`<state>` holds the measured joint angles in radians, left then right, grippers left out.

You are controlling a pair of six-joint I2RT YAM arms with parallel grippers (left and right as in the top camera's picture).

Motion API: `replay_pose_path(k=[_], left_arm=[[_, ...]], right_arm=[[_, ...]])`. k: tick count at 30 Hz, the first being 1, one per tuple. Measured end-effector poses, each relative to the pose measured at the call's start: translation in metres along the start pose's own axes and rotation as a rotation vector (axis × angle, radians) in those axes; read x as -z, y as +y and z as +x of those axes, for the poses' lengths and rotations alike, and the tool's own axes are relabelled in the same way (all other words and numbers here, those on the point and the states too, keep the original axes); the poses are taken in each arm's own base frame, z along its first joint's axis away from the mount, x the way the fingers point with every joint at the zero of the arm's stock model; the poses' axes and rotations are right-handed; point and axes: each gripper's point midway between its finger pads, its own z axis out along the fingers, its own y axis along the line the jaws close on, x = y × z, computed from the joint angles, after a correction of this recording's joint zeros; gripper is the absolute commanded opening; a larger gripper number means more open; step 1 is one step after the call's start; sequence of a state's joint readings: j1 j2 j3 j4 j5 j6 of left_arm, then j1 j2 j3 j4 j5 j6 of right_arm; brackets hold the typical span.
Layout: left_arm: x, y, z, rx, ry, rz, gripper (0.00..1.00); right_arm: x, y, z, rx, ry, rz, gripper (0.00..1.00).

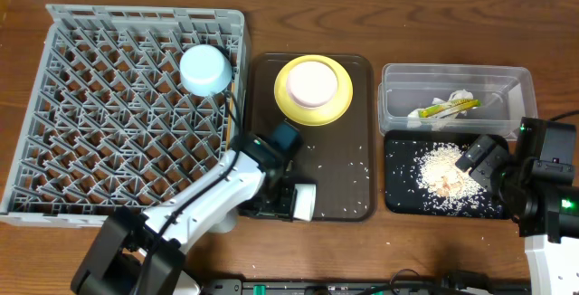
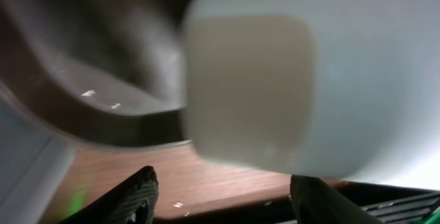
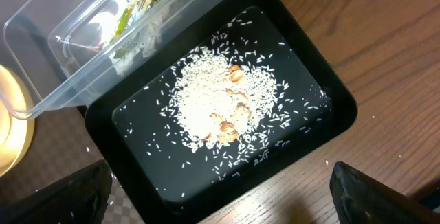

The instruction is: Sort waste into correct bins and load items into the dishwasher

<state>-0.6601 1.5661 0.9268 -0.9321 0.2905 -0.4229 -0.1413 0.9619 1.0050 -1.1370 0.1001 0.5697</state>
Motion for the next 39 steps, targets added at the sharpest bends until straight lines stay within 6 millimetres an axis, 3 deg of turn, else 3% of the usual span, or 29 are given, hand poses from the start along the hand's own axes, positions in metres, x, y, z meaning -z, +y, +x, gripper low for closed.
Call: replay_pose_path(k=[6,13,18,24,35,39], left_arm=[[-0.004,-0.024,-0.005,-0.021,-0.055,0.031,0.65],[-0.002,-0.036,-0.026,-0.016,-0.143,0.07,0.67],[-0.002,-0.03,-0.027,-0.011,-0.154,0.034,0.68],[-0.003,-0.011,-0.017,0.067,-0.131,-0.061,0.99],[0.002,0.006,-0.022,0.466,-0.178,-0.084,0.96],[0.03,0.007,-0.033,0.634,-0.27,0.027,0.95]], right_arm=[[0.0,0.0,0.0,0.0,0.0,0.0,0.99],[0.0,0.0,0.0,0.0,0.0,0.0,0.99],[0.0,0.0,0.0,0.0,0.0,0.0,0.99],[0.0,0.0,0.0,0.0,0.0,0.0,0.99],[0.0,0.0,0.0,0.0,0.0,0.0,0.99],[0.0,0.0,0.0,0.0,0.0,0.0,0.99]])
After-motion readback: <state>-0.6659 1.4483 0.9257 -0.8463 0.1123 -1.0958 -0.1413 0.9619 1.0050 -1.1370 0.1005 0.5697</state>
